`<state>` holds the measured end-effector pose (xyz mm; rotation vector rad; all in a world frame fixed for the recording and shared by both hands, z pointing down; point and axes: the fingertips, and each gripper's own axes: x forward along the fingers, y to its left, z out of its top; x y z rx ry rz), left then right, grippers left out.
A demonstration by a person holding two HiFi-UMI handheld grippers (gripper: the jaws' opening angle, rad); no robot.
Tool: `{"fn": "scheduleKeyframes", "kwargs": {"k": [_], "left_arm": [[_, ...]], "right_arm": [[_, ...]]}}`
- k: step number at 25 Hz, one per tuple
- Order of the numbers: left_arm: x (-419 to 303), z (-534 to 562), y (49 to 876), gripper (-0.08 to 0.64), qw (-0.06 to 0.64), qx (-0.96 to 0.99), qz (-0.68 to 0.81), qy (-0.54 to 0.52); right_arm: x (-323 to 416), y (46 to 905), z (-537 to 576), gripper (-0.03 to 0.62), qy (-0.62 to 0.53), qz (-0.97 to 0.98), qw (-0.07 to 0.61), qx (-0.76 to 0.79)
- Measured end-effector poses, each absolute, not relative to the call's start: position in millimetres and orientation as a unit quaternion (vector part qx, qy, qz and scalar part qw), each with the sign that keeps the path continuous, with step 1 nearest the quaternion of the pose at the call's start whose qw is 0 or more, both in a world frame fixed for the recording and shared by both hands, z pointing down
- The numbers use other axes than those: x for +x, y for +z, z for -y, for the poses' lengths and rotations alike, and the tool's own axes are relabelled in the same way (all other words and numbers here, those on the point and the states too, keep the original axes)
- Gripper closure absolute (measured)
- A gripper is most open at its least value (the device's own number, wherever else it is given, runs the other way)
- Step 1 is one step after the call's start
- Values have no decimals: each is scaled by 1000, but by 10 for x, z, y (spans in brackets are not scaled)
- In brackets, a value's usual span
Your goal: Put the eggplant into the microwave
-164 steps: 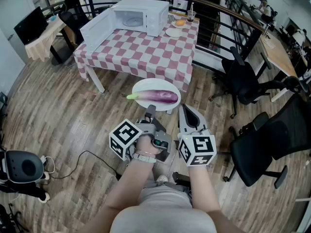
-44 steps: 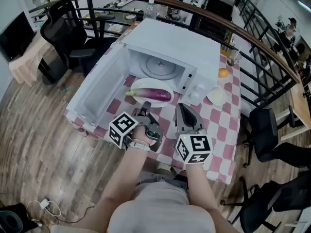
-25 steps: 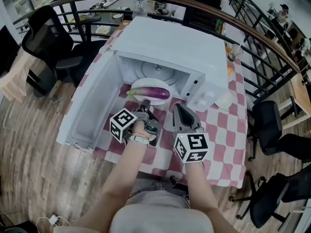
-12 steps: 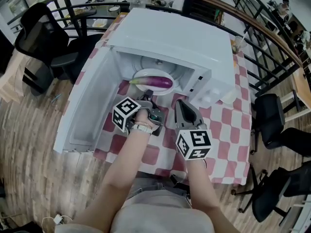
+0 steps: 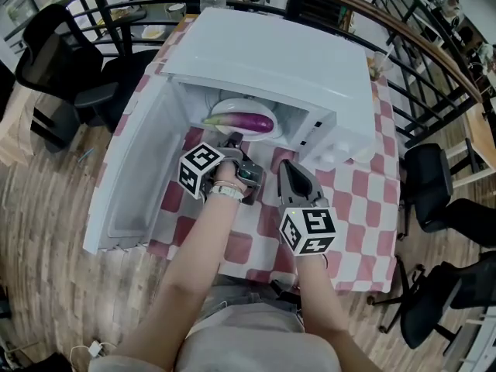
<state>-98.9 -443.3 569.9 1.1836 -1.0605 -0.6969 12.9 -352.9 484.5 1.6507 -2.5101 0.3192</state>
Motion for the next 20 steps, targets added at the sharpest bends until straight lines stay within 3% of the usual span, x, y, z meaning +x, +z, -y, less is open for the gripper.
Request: {"fn": "scheduleKeyframes", "kwargs": {"k": [17,18,20], "left_arm": [[-1028,4679,5725,543,638,520,509,-252],[-1039,4666,5747,533,641,515,517,-239],[-1056,4614,5832,433,653,499,528,-213]], "right_arm": [[277,4927,3483,569,140,821,80,548],[265,4939,3478,569,142,821,82,547],[228,4964,3456,569,146,822,87,544]]}}
